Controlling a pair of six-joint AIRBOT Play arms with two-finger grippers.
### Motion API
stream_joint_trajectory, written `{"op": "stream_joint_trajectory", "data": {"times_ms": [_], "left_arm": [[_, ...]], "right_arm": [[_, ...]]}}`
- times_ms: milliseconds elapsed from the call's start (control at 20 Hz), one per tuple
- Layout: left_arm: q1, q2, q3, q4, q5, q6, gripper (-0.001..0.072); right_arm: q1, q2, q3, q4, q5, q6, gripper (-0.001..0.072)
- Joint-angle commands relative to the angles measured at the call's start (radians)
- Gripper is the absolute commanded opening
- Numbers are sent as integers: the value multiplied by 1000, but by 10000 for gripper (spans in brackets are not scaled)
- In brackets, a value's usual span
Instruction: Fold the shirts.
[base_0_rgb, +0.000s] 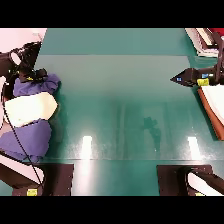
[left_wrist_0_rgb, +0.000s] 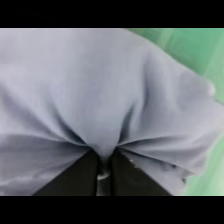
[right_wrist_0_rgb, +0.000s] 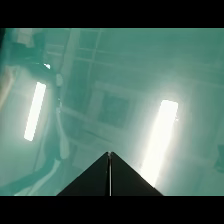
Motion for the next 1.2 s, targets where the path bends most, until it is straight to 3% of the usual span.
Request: {"op": "stream_joint_trajectory", "data": {"times_ms": [0,300,600,850,1050,1150], "left_arm": [[-2,29,35,-55,-32,-3,25],[-94,390,156,-46,13,14,24],[-386,707,247,50,-13,14,23],[-683,714,186,142,-197,-110,23],[-924,679,-107,128,-109,-243,25],[-1021,645,-272,39,-23,-264,26]], "right_arm": [[1,1,25,2,6,1,20],[1,0,271,-11,-26,-1,20],[1,0,493,-162,-51,-1,19],[1,0,562,-212,-50,-1,20],[1,0,562,-213,-2,-1,20],[1,0,561,-213,20,-1,20]]}}
